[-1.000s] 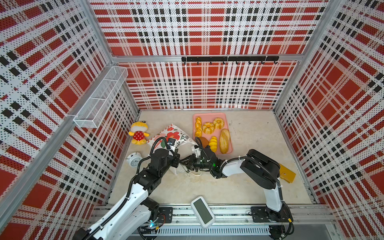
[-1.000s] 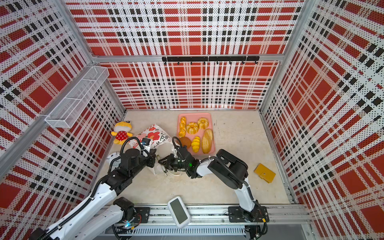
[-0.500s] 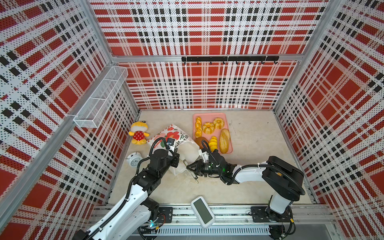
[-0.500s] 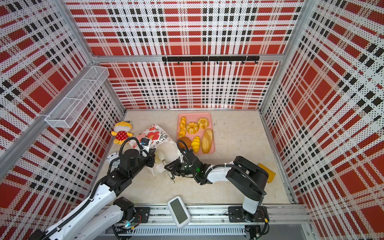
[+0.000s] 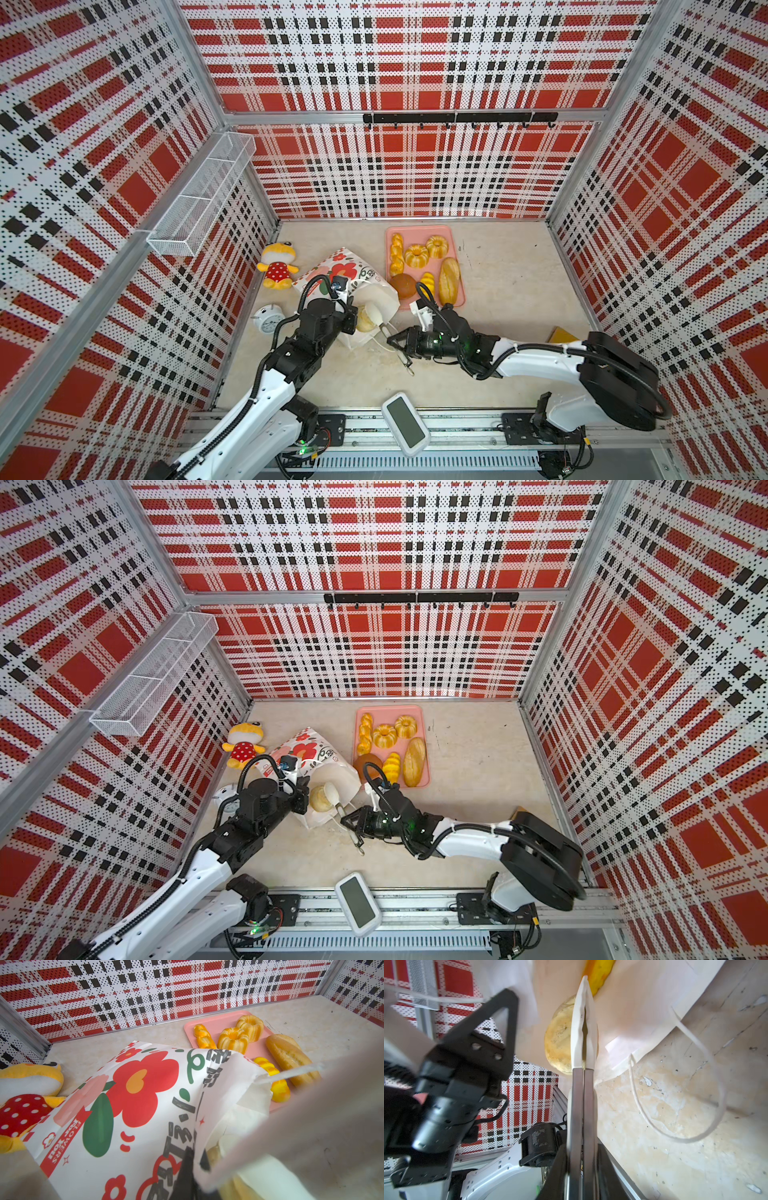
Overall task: Take the fake bread out of the paper bag
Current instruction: 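Pull the pale bun out of the bag and carry it over the tray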
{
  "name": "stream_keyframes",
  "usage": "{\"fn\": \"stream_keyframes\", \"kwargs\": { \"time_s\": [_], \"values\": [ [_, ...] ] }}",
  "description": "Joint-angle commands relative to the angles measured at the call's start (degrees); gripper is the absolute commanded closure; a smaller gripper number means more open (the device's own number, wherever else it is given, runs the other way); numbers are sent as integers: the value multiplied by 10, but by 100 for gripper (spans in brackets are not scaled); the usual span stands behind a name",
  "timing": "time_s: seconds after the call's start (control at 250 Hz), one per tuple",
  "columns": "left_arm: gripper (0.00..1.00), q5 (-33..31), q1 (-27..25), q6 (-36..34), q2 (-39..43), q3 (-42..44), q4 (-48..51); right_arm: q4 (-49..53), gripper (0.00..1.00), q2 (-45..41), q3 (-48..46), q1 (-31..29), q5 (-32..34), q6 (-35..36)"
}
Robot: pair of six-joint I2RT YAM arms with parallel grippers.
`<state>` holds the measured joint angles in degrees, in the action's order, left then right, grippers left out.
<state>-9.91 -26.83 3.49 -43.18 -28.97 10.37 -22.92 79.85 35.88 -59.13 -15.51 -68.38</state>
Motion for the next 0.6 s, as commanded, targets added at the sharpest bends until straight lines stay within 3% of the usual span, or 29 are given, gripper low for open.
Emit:
{"fn": "stream_keyframes", "kwargs": {
  "time_s": [0.0, 0.168, 0.364, 0.472, 0.596],
  "values": [
    [100, -21, -2, 20, 0, -11, -5, 47, 100, -65, -16, 0, 18, 43],
    [100, -49, 2, 41, -2, -8, -8, 213, 100, -157, -2, 0, 15, 110],
    [100, -43, 18, 83, 11, 29, -30, 431, 100, -299, 27, 13, 69, 185],
    [100, -42, 17, 82, 23, 40, -32, 534, 100, -331, 80, 81, 72, 234],
    [100, -41, 17, 77, 45, 43, -22, 554, 100, -287, 134, 210, 5, 285]
  ]
}}
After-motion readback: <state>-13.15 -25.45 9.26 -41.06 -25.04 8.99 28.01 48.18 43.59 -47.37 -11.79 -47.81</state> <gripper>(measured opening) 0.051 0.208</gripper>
